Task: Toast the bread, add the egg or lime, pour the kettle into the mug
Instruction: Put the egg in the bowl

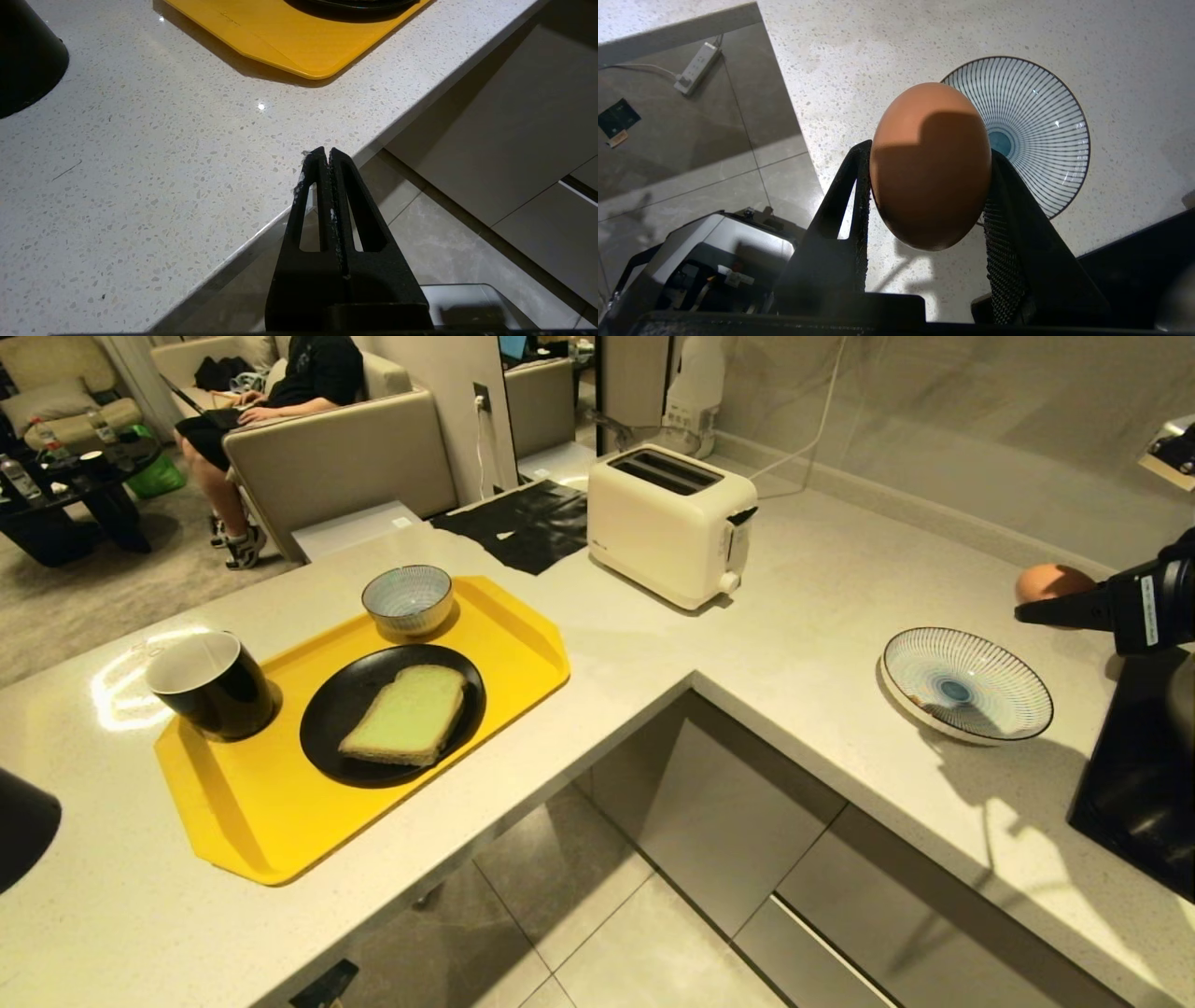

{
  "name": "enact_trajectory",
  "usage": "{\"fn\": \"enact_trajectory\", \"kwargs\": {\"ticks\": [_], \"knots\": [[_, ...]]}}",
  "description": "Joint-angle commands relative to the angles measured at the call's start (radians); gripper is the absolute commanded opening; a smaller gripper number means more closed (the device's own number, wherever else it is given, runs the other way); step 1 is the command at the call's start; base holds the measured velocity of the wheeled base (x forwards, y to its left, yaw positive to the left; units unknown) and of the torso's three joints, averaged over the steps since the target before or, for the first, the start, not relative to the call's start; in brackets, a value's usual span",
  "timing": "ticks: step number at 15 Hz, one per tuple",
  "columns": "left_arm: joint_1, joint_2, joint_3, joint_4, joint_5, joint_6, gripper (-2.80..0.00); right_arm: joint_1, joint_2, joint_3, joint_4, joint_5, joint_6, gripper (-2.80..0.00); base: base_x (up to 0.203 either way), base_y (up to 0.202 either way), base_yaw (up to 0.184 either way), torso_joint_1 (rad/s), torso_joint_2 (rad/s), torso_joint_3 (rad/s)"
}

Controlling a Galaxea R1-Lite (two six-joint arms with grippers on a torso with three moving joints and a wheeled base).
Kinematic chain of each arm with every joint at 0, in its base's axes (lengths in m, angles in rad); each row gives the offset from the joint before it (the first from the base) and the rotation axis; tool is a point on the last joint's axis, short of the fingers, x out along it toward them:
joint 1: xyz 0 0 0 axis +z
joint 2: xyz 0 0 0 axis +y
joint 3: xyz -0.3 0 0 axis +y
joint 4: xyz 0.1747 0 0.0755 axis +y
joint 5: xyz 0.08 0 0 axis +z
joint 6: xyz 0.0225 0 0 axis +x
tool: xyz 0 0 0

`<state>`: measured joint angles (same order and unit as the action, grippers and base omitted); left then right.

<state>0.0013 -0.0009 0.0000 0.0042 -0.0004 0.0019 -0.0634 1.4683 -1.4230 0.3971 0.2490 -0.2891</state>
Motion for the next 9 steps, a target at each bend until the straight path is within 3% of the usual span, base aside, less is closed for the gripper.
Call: {"fn": "enact_trajectory", "kwargs": {"ticks": [1,4,9], "knots": [[0.000,0.001,0.000,-0.001,0.000,0.000,-2.80,0.000,0.000,-0.001,0.002,0.016,-0.002,-2.80,0.000,0.000,0.000,0.000,0.00,0.000],[0.000,0.001,0.000,-0.001,0.000,0.000,-2.80,0.001,0.000,-0.001,0.002,0.033,-0.004,-2.80,-0.001,-0.002,0.018,-0.002,0.00,0.001],[0.000,0.001,0.000,0.000,0.000,0.000,-2.80,0.001,-0.002,-0.001,0.002,0.033,-0.002,-2.80,0.001,-0.008,0.158,0.001,0.00,0.001]]}}
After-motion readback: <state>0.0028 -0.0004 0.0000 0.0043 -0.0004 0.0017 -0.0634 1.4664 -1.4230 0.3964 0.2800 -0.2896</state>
